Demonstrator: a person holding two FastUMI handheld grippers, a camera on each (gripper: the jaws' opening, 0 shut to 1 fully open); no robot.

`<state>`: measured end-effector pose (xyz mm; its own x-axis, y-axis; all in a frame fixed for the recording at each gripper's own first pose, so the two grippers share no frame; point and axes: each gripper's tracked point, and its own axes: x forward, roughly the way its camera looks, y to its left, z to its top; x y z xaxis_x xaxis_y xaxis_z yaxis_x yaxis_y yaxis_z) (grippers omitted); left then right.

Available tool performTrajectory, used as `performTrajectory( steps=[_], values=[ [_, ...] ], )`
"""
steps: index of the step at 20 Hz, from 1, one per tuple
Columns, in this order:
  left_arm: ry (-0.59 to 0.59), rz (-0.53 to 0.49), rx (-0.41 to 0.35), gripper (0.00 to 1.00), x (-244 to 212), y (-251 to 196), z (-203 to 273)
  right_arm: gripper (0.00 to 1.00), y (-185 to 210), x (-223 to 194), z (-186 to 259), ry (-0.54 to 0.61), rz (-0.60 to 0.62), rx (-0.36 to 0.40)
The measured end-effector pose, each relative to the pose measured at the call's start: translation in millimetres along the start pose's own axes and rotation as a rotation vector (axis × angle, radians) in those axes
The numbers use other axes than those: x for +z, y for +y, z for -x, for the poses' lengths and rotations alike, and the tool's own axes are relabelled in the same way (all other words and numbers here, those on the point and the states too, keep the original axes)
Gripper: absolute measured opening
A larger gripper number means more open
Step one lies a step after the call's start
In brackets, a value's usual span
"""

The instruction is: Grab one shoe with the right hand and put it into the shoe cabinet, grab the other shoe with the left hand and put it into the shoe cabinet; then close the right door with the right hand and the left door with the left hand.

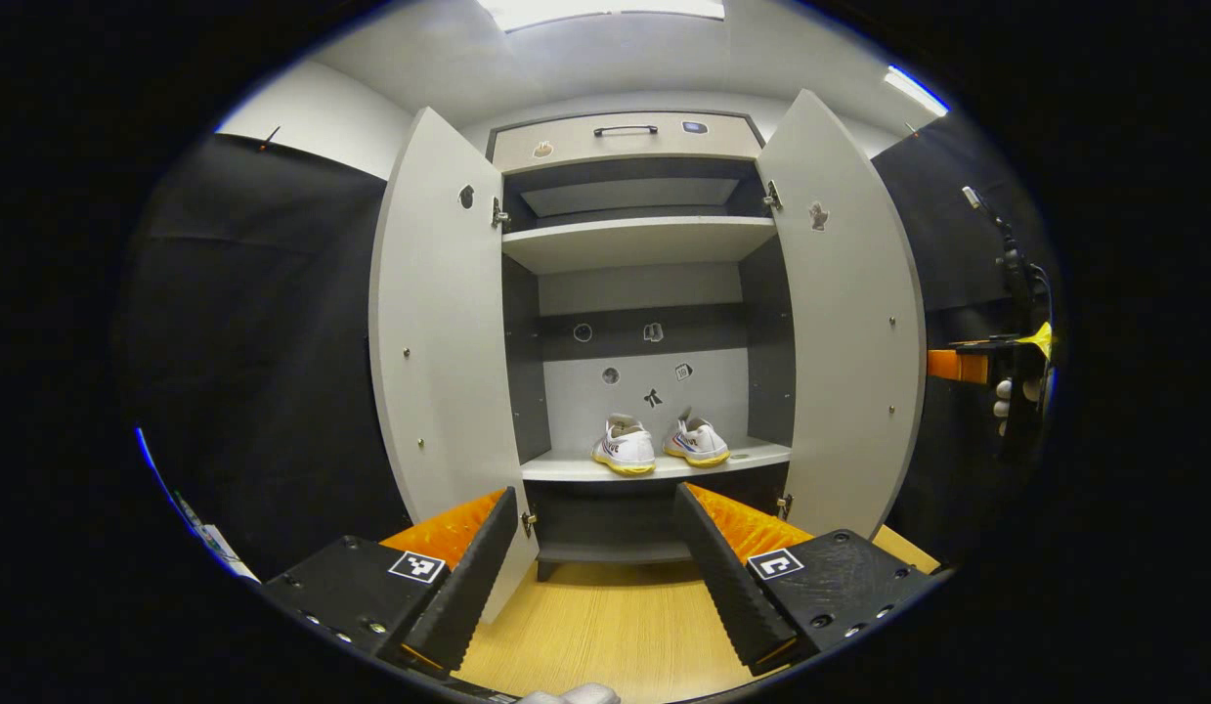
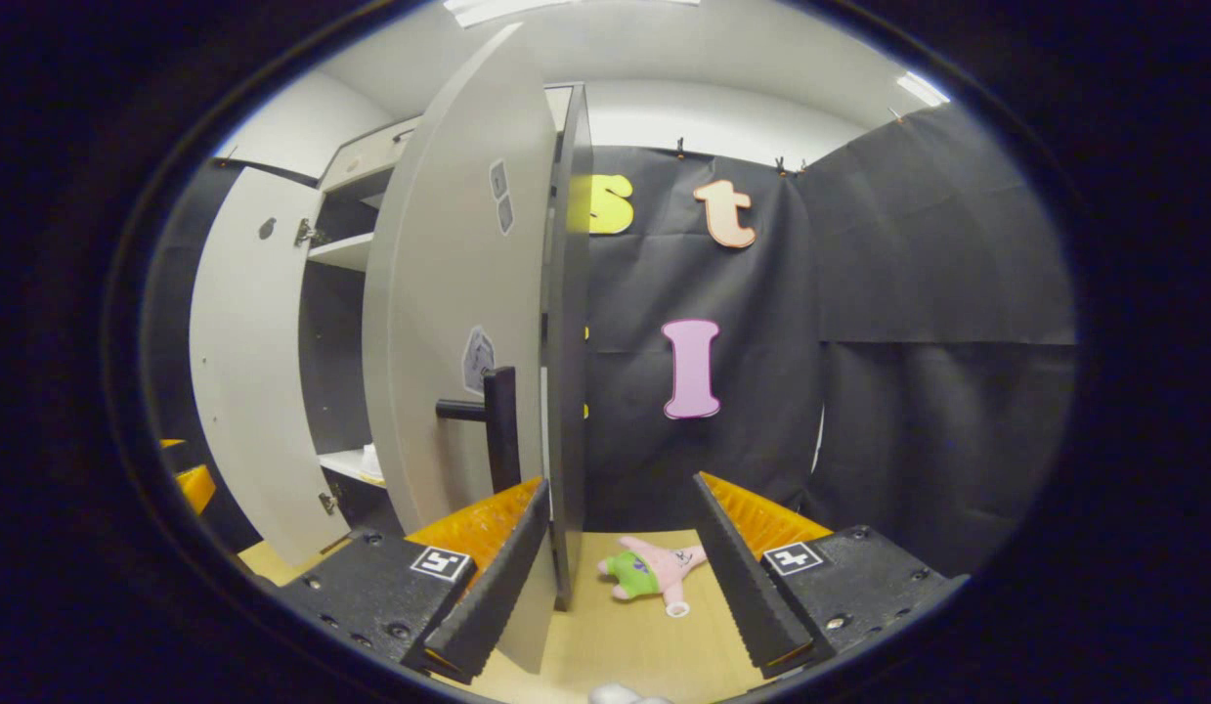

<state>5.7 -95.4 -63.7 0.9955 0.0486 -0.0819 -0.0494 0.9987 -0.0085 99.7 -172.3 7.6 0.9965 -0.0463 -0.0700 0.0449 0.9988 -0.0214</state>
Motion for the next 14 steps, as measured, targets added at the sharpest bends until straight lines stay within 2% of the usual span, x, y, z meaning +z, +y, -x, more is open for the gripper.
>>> performTrajectory(
  steps=[1, 2, 4, 6, 7, 8, 10, 11, 12, 14],
  values=[
    [0.000, 0.002, -0.002, 1.00, 0, 0, 0, 0.87, 4, -1, 0, 0.001, -0.004, 0.008],
    [0.003, 0.001, -0.004, 1.00, -1, 1, 0, 0.94, 11, -1, 0, 0.006, -0.008, 0.017],
    [0.007, -0.002, -0.005, 0.96, -2, 5, 0, 0.94, 28, -1, 2, 0.007, -0.009, 0.034],
    [0.009, -0.001, -0.005, 0.96, -3, 12, 1, 0.95, 43, -1, 2, 0.007, -0.007, 0.043],
    [0.010, -0.001, -0.004, 1.00, -3, 17, 3, 0.94, 51, -1, 2, 0.008, -0.007, 0.051],
    [0.008, -0.003, -0.002, 0.96, -2, 22, 4, 0.94, 60, 0, 1, 0.009, -0.010, 0.060],
    [0.011, -0.009, 0.005, 0.96, -4, 32, 8, 0.94, 77, -1, -1, 0.006, -0.011, 0.074],
    [0.011, -0.011, 0.010, 1.00, -3, 39, 9, 0.94, 85, -1, -3, 0.005, -0.010, 0.081],
    [0.012, -0.015, 0.014, 0.96, -4, 44, 10, 0.94, 94, -1, -5, 0.003, -0.012, 0.087],
    [0.016, -0.019, 0.030, 0.96, -6, 56, 15, 0.94, 111, 0, -11, 0.001, -0.007, 0.101]
  ],
)
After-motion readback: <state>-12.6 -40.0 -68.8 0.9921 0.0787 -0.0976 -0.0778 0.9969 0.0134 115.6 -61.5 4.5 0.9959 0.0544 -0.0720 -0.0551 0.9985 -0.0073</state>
